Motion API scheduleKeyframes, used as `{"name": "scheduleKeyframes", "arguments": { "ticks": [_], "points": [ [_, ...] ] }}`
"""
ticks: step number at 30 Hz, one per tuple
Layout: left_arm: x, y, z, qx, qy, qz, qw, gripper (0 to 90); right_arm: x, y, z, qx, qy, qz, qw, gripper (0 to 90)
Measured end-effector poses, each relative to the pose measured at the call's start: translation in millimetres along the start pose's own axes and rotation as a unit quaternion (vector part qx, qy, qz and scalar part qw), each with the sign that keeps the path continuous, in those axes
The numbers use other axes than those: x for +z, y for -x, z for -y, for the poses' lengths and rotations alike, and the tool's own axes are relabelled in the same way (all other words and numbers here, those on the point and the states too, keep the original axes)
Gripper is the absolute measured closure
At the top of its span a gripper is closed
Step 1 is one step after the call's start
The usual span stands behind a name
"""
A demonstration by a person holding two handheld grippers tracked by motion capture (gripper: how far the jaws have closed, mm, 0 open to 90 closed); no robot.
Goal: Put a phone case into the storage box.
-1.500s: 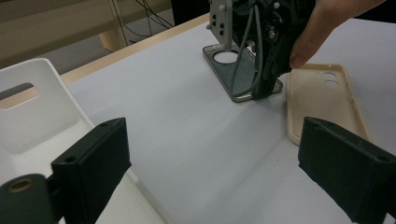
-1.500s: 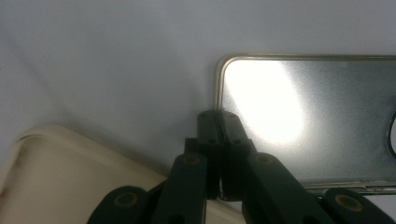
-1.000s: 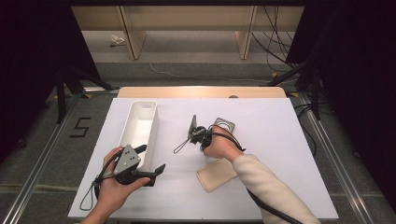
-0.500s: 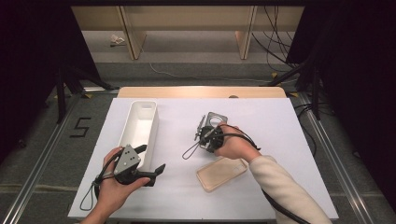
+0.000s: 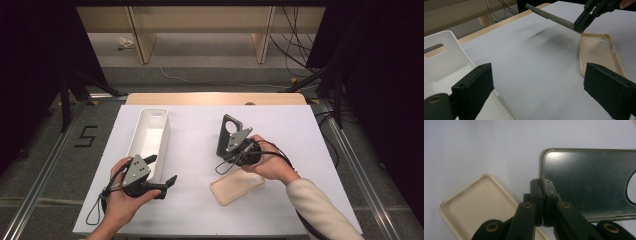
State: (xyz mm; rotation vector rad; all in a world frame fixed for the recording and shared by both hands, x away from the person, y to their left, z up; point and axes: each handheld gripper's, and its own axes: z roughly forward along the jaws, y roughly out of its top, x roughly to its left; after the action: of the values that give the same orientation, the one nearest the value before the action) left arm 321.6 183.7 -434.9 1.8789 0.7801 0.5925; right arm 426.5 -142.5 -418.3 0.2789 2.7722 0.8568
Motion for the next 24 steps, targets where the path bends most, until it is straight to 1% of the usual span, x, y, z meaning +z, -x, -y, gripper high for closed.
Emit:
{"name": "scheduleKeyframes", "arguments": {
  "ticks": [1, 2, 4, 6, 7, 10, 18, 24],
  "points": [
    [0.0, -0.1, 0.0, 0.0, 0.0, 0.0, 1.0, 8.6, 0.0, 0.0, 0.0, 0.0, 0.0, 0.0, 1.0, 89.5],
    [0.0, -0.1, 0.0, 0.0, 0.0, 0.0, 1.0, 8.6, -2.3, 0.0, 2.0, 0.003, 0.011, -0.003, 0.9999, 89.4],
    [-0.1, -0.2, 0.1, 0.0, 0.0, 0.0, 1.0, 8.6, -3.7, 0.1, 3.4, 0.005, 0.02, -0.006, 0.9998, 89.5],
    [-0.4, -0.5, 0.0, 0.001, 0.001, 0.0, 1.0, 8.6, -4.9, -0.4, 4.3, 0.008, 0.027, -0.007, 0.9996, 89.4],
    [-0.4, -0.5, 0.0, 0.001, 0.001, 0.0, 1.0, 8.6, -4.9, -0.4, 4.3, 0.008, 0.027, -0.007, 0.9996, 89.4],
    [-0.4, -0.8, 0.0, 0.0, 0.001, 0.0, 1.0, 8.6, -7.7, -3.0, 4.5, 0.007, 0.039, -0.009, 0.9992, 89.4],
    [-0.1, -0.3, 0.3, -0.001, 0.0, 0.0, 1.0, 8.6, -14.5, -7.1, 6.5, 0.004, 0.052, -0.01, 0.9986, 89.4],
    [0.2, -0.8, 0.5, 0.0, 0.0, -0.001, 1.0, 8.6, -23.8, -10.6, 15.2, 0.011, 0.065, -0.015, 0.9977, 89.4]
  ]
}}
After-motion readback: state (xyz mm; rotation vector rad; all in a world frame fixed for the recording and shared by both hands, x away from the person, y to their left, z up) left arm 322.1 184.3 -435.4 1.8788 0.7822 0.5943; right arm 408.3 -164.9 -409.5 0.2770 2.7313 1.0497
